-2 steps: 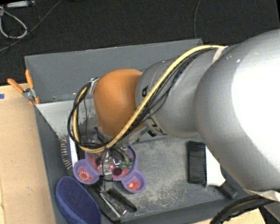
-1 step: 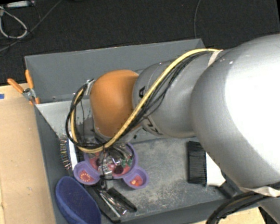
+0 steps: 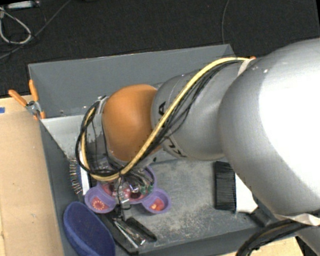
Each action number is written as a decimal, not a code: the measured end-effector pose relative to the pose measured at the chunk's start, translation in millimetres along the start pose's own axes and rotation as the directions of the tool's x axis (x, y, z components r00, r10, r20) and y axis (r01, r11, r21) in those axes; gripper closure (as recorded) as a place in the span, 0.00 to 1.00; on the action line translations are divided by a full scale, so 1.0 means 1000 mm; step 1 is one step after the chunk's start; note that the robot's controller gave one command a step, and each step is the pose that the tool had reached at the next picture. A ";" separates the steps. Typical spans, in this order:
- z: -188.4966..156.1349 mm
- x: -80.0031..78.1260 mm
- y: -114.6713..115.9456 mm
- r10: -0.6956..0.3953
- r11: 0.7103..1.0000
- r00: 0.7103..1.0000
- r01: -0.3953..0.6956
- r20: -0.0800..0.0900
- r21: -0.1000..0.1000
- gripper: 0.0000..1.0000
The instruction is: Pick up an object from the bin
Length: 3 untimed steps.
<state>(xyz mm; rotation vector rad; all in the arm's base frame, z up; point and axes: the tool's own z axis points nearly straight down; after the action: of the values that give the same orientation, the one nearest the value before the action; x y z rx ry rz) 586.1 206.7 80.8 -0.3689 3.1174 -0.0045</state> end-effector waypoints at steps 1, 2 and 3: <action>-0.023 -0.014 0.022 -0.204 0.979 0.979 0.205 -0.021 0.016 1.00; -0.023 -0.014 0.022 -0.203 0.979 0.979 0.203 -0.021 0.016 1.00; -0.011 -0.009 0.018 -0.172 0.985 0.985 0.173 -0.015 0.020 1.00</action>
Offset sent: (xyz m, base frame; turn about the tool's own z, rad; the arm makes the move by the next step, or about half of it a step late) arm 0.0000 0.0000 0.0000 0.0000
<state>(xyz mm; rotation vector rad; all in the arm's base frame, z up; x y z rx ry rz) 590.6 226.0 92.0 -0.6397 3.0840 -0.0400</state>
